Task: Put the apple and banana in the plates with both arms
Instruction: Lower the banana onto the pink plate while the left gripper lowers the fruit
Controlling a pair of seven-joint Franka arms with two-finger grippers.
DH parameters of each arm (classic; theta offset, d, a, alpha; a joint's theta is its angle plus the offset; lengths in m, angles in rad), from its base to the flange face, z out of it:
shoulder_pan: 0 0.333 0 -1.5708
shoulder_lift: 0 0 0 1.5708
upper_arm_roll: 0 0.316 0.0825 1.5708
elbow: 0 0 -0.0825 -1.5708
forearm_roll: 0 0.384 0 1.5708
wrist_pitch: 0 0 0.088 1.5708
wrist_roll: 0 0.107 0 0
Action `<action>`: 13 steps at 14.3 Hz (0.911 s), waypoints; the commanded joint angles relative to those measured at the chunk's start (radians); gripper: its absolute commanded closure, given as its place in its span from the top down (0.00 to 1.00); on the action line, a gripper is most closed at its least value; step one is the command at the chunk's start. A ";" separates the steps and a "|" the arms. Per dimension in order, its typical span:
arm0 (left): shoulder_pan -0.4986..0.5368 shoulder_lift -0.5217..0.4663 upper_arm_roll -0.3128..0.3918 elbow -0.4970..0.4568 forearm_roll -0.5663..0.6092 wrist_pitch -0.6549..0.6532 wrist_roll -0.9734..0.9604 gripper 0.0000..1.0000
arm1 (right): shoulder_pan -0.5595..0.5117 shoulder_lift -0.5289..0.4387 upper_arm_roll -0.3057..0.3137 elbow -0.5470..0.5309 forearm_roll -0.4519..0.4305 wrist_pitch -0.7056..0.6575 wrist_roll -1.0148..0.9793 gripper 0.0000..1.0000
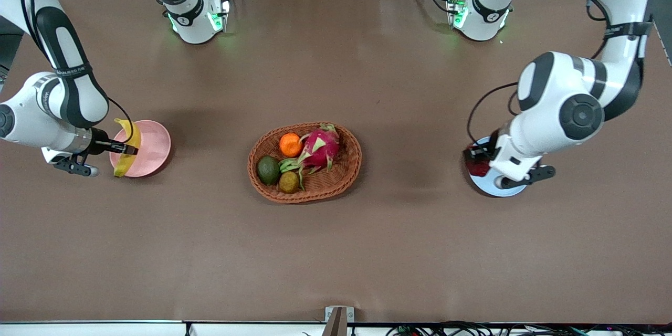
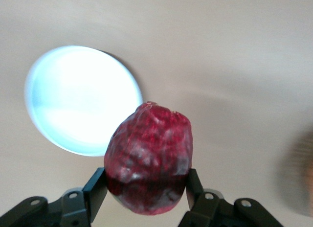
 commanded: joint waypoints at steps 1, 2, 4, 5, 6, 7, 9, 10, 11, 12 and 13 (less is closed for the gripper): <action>0.064 -0.030 -0.014 -0.098 0.053 0.052 0.085 0.34 | -0.024 0.019 0.020 -0.012 0.078 0.017 -0.089 0.05; 0.080 -0.029 -0.014 -0.130 0.067 0.085 0.104 0.34 | -0.024 0.021 0.020 -0.011 0.080 0.016 -0.093 0.15; 0.109 -0.014 -0.013 -0.207 0.115 0.172 0.121 0.34 | -0.018 0.021 0.020 -0.006 0.080 0.010 -0.094 0.98; 0.118 -0.001 -0.013 -0.236 0.133 0.215 0.124 0.34 | -0.017 0.019 0.020 0.000 0.080 0.003 -0.094 1.00; 0.138 0.008 -0.013 -0.258 0.147 0.264 0.124 0.34 | -0.011 0.018 0.020 0.012 0.080 -0.007 -0.096 1.00; 0.143 0.025 -0.013 -0.273 0.152 0.298 0.124 0.34 | -0.008 0.015 0.021 0.032 0.080 -0.041 -0.097 1.00; 0.143 0.046 -0.011 -0.296 0.153 0.336 0.124 0.35 | 0.015 0.012 0.021 0.112 0.074 -0.139 -0.087 1.00; 0.143 0.048 -0.011 -0.302 0.156 0.340 0.124 0.35 | 0.031 0.005 0.020 0.145 0.069 -0.180 -0.085 1.00; 0.143 0.052 -0.011 -0.305 0.156 0.340 0.124 0.35 | 0.047 -0.002 0.020 0.165 0.068 -0.205 -0.083 1.00; 0.143 0.054 -0.011 -0.313 0.156 0.340 0.124 0.36 | 0.070 -0.016 0.018 0.176 0.066 -0.214 -0.085 1.00; 0.144 0.056 -0.011 -0.315 0.156 0.340 0.124 0.37 | 0.089 -0.037 0.015 0.176 0.064 -0.217 -0.083 1.00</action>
